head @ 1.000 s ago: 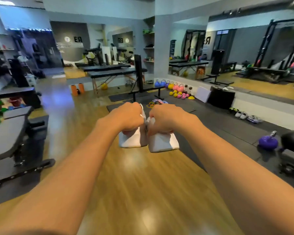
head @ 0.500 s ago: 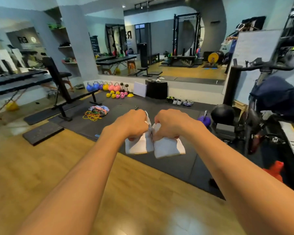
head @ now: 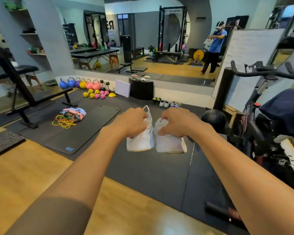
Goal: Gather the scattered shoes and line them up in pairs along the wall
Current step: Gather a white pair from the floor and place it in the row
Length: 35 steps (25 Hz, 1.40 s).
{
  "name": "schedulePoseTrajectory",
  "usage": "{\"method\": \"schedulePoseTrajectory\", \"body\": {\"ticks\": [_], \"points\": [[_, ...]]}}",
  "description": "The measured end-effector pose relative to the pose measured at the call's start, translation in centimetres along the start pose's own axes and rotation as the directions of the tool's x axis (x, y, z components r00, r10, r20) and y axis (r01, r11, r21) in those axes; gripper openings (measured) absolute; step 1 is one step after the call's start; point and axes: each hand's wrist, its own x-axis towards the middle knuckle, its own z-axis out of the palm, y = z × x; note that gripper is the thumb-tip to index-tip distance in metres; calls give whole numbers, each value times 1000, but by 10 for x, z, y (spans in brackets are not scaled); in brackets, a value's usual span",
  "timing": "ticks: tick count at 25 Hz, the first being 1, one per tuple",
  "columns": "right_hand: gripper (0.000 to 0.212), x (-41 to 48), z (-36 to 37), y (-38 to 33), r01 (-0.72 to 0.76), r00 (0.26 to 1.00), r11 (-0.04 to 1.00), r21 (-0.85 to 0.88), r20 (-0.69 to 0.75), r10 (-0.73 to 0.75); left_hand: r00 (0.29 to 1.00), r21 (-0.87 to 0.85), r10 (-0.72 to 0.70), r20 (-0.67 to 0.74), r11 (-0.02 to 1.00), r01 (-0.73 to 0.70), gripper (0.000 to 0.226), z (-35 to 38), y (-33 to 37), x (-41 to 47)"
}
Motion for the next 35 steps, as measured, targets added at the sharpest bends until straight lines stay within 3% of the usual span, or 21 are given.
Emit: {"method": "schedulePoseTrajectory", "body": {"ticks": [11, 15, 21, 24, 26, 32, 35], "points": [[30, 263, -16, 130, -234, 970, 969, 85, -44, 238, 973, -53, 218, 72, 975, -214, 15, 20, -56, 328], [40, 378, -4, 210, -265, 963, 955, 136, -18, 270, 967, -27, 221, 130, 975, -219, 14, 53, -69, 466], [33, 544, -19, 305, -277, 961, 953, 125, 47, 273, 963, -15, 208, 171, 978, -209, 19, 71, -90, 652], [42, 631, -23, 349, -284, 958, 955, 89, 62, 279, 966, -36, 192, 171, 981, -188, 18, 82, -106, 749], [34, 686, -24, 380, -300, 954, 950, 92, 52, 296, 965, -54, 201, 169, 979, -194, 15, 91, -118, 813], [32, 832, -33, 471, -436, 898, 884, 165, 143, 416, 925, -109, 260, 277, 965, -239, 16, 110, -139, 1015], [32, 889, -39, 529, -526, 850, 771, 359, 209, 483, 898, -156, 286, 335, 957, -246, 17, 124, -123, 1108]]}}
